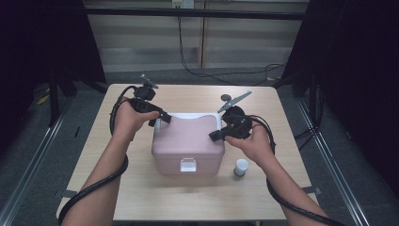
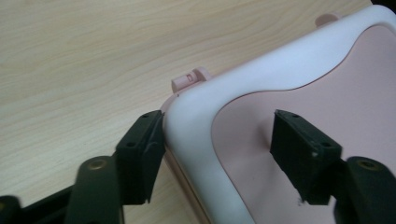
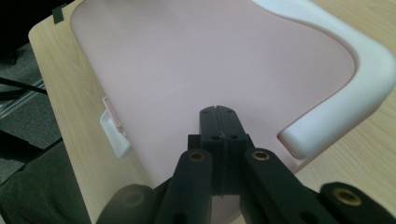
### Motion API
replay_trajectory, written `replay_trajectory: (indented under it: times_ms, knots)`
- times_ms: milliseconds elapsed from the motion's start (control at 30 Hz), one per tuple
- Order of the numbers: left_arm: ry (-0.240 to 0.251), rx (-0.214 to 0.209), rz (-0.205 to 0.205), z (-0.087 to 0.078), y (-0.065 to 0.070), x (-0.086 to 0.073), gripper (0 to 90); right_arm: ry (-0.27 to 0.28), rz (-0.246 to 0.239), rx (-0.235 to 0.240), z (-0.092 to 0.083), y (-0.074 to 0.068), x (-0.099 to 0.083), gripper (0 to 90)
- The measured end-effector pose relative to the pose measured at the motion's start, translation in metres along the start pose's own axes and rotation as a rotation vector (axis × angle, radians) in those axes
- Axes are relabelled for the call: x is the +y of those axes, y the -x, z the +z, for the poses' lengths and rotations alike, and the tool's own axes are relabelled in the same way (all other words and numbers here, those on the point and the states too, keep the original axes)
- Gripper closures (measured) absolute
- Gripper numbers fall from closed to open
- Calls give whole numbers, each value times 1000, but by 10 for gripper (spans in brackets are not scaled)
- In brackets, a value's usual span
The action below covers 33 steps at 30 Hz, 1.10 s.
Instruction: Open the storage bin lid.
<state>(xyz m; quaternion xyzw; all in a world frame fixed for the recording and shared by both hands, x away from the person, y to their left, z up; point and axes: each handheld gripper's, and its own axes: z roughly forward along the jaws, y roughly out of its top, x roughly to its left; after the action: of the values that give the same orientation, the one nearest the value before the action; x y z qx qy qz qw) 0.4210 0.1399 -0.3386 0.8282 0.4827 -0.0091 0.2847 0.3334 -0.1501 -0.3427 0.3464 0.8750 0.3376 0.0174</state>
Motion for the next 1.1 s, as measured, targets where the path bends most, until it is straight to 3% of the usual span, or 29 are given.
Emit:
replay_trajectory:
  times_ms: [233,433,833,1100]
  knots:
    - [40,-62,-15,-14,-5,-2,424,-1,2,4,1,0,1,900]
    - [29,-50,6,-20,-2,-1,440,1,8,3,1,0,1,900]
    - [21,-58,2,-30,1,0,469,-34,8,-30,2,-5,6,900]
    - [19,-52,31,-40,5,-1,487,-45,-6,-48,4,-7,10,900]
